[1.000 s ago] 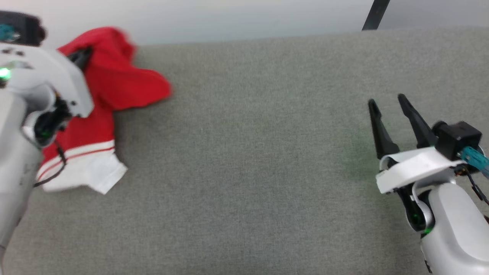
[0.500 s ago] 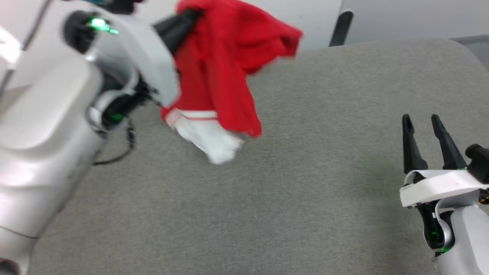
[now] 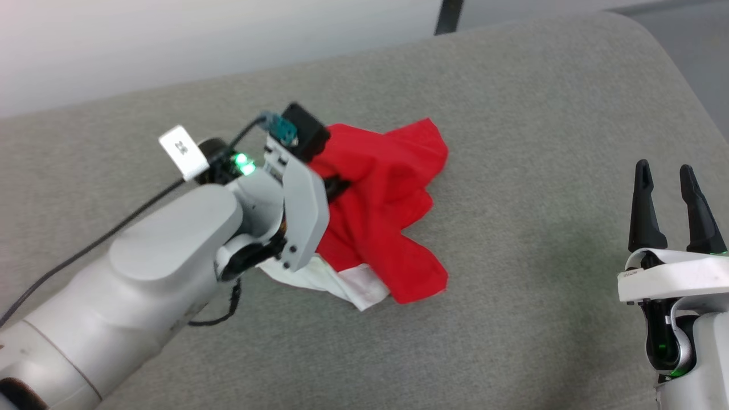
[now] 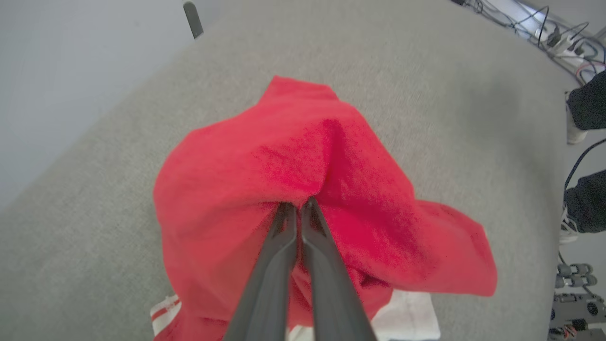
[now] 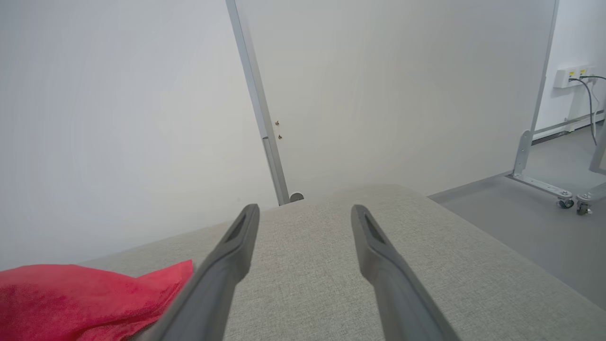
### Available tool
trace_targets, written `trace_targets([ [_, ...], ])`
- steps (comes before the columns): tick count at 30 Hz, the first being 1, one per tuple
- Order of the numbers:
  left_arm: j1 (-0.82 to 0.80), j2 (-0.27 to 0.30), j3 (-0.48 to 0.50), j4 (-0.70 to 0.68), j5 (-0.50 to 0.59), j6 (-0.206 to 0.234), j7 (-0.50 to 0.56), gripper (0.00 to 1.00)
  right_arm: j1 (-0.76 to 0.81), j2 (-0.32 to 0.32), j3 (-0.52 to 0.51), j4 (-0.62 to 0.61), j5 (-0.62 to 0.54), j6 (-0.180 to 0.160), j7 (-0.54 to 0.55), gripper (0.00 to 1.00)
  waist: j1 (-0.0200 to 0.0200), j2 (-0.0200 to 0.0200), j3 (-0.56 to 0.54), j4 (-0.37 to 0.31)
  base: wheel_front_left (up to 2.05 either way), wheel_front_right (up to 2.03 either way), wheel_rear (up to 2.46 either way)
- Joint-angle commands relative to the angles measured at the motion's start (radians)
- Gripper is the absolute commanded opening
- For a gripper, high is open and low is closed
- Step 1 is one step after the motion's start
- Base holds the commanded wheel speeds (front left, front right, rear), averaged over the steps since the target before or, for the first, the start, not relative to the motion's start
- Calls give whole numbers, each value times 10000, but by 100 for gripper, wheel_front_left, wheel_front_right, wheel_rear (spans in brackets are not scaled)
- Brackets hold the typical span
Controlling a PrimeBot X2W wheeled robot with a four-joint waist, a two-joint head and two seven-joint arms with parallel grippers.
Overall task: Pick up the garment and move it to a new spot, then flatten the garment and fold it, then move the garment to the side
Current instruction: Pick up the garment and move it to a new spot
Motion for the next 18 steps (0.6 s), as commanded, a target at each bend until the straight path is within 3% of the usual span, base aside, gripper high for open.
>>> trace_targets([
  [1, 20, 59, -350, 277, 177, 13, 122, 0, -41, 87, -51, -130, -45, 38, -47, 100, 0, 0, 484, -505, 0, 0, 0],
  [7, 193, -3, -922, 1136, 188, 13, 725, 0, -208, 302, -15, -389, 56, 38, -48, 100, 0, 0, 954, -917, 0, 0, 0],
  [13, 610, 139, -1111, 1683, 1144, 21, 1549, 0, -354, 493, 234, -548, 143, 38, -47, 100, 0, 0, 1377, -1316, 0, 0, 0],
  [18, 737, 138, -1182, 2018, 908, 38, 1677, 0, -447, 551, 304, -625, 153, 38, -47, 100, 0, 0, 1474, -1439, 0, 0, 0],
])
